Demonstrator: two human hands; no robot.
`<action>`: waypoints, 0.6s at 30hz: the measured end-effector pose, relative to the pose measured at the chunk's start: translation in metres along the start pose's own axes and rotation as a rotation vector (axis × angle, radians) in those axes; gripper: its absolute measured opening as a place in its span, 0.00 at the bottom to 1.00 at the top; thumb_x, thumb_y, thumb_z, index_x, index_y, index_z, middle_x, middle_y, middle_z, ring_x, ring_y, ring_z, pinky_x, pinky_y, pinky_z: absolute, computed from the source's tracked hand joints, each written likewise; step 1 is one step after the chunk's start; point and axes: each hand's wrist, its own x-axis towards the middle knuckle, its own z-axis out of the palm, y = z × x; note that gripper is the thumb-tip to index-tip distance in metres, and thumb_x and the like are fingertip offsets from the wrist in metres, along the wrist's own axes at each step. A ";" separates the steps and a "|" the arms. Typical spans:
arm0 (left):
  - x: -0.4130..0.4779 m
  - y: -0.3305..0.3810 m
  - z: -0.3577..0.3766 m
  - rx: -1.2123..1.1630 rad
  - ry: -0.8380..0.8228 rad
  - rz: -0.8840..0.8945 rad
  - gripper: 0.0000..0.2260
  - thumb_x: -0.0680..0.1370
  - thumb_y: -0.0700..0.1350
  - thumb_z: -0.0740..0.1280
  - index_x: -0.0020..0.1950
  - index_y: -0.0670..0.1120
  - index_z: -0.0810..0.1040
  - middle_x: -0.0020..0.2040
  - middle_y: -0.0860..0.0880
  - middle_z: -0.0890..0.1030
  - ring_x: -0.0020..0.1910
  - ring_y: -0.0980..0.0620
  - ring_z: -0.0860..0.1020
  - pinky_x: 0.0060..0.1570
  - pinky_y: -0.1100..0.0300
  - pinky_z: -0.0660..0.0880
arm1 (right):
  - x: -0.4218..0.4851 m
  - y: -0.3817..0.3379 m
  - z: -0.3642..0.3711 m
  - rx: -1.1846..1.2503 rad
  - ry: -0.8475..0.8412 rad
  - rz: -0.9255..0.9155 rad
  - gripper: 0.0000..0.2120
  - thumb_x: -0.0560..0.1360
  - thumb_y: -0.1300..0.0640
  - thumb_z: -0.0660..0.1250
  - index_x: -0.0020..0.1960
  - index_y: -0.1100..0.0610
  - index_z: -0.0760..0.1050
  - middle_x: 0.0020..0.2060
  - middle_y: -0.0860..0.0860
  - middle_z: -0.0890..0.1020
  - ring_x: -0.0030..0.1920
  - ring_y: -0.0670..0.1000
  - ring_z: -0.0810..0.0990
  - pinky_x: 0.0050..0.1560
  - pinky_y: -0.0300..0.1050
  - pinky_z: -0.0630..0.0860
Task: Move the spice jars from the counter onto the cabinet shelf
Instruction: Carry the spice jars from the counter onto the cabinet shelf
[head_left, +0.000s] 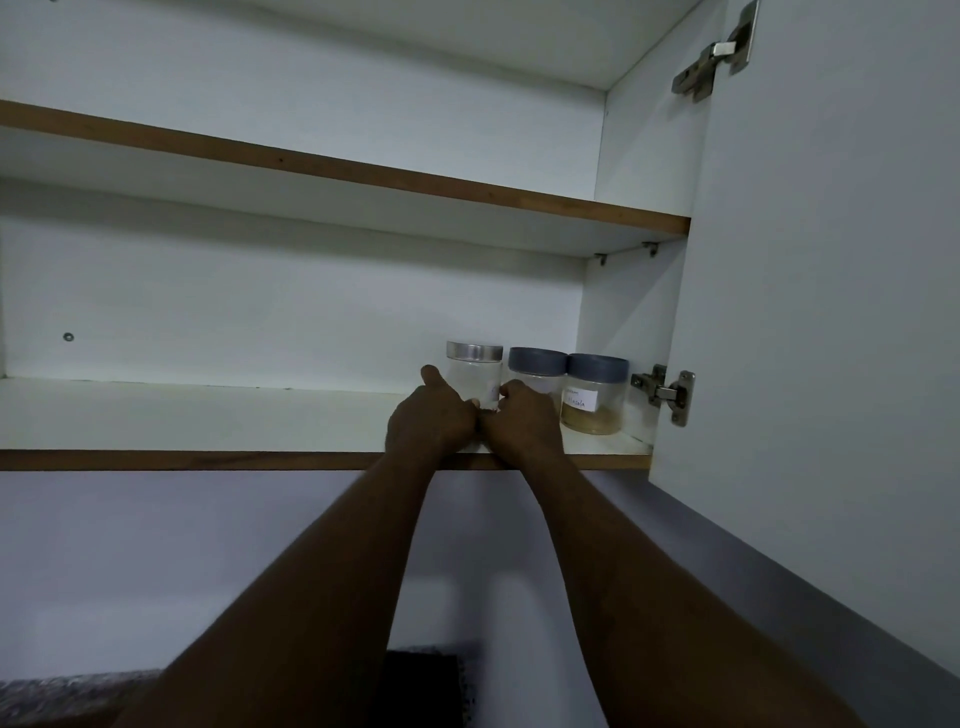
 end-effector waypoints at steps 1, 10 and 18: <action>-0.001 0.001 0.003 0.038 -0.010 0.002 0.24 0.80 0.56 0.66 0.67 0.44 0.61 0.60 0.42 0.80 0.59 0.39 0.79 0.52 0.48 0.73 | 0.000 0.001 0.001 -0.024 0.006 -0.004 0.16 0.77 0.52 0.71 0.60 0.61 0.78 0.53 0.56 0.85 0.55 0.57 0.83 0.54 0.48 0.80; -0.005 0.003 0.008 0.192 -0.066 0.005 0.26 0.82 0.58 0.59 0.76 0.47 0.61 0.64 0.40 0.78 0.67 0.38 0.73 0.60 0.44 0.71 | 0.004 0.004 0.004 -0.105 -0.014 0.055 0.17 0.74 0.54 0.72 0.59 0.61 0.79 0.53 0.58 0.84 0.53 0.57 0.83 0.49 0.45 0.79; -0.029 0.002 -0.004 0.188 -0.059 0.044 0.25 0.82 0.58 0.58 0.74 0.45 0.65 0.67 0.42 0.77 0.67 0.40 0.73 0.63 0.46 0.71 | -0.016 -0.005 -0.006 -0.067 0.056 0.063 0.17 0.74 0.54 0.74 0.58 0.63 0.76 0.53 0.58 0.83 0.54 0.57 0.82 0.48 0.44 0.76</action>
